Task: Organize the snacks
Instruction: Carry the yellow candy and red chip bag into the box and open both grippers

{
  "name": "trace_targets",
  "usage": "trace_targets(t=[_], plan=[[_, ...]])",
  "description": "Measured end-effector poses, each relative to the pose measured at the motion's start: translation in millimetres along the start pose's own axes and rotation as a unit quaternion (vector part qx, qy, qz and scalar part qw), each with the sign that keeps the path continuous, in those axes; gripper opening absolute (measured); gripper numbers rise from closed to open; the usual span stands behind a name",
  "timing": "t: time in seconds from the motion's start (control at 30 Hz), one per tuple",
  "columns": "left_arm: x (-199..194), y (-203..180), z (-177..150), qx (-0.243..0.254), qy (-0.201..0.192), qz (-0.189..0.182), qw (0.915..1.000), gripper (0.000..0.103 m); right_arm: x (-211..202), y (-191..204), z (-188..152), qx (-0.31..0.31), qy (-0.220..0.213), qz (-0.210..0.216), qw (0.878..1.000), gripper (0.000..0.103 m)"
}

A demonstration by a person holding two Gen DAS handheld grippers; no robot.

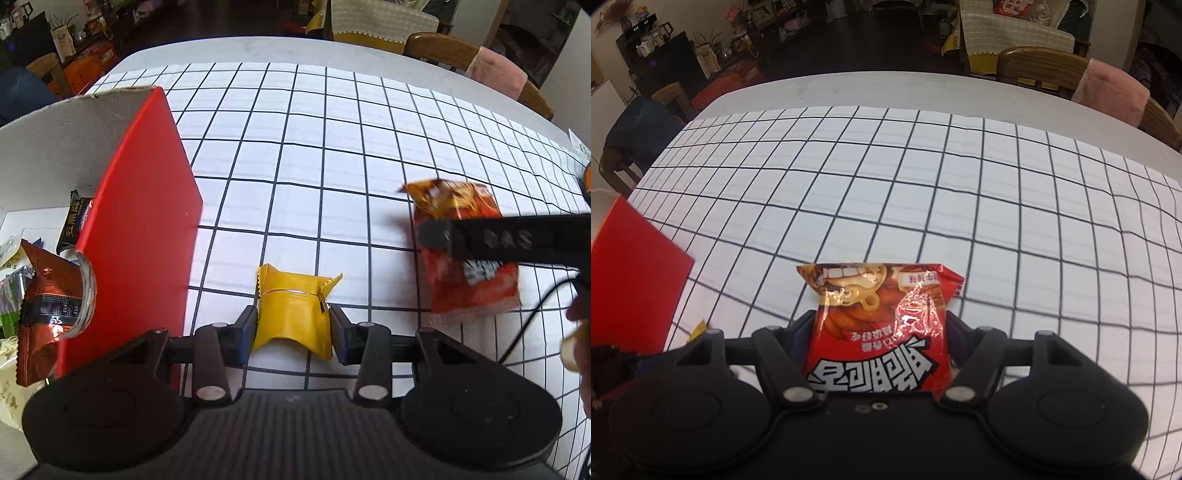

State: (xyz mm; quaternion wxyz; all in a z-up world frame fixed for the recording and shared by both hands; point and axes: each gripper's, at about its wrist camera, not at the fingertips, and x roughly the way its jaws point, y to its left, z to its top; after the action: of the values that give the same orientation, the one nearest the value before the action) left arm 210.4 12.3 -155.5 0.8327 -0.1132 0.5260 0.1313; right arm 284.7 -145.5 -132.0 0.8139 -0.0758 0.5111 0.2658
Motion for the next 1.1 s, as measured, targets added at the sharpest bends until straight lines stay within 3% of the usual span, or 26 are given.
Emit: trace_targets(t=[0.5, 0.87, 1.1], plan=[[-67, 4, -24, 0.027, -0.02, -0.037, 0.9987, 0.04, -82, 30, -42, -0.002, -0.021, 0.005, 1.0, 0.07], [-135, 40, -28, 0.035, -0.053, -0.071, 0.9954, 0.041, -139, 76, -50, -0.009, -0.058, 0.012, 0.998, 0.07], [-159, 76, -27, 0.041, -0.07, -0.073, 0.9941, 0.041, -155, 120, -46, -0.016, -0.076, 0.015, 0.997, 0.07]])
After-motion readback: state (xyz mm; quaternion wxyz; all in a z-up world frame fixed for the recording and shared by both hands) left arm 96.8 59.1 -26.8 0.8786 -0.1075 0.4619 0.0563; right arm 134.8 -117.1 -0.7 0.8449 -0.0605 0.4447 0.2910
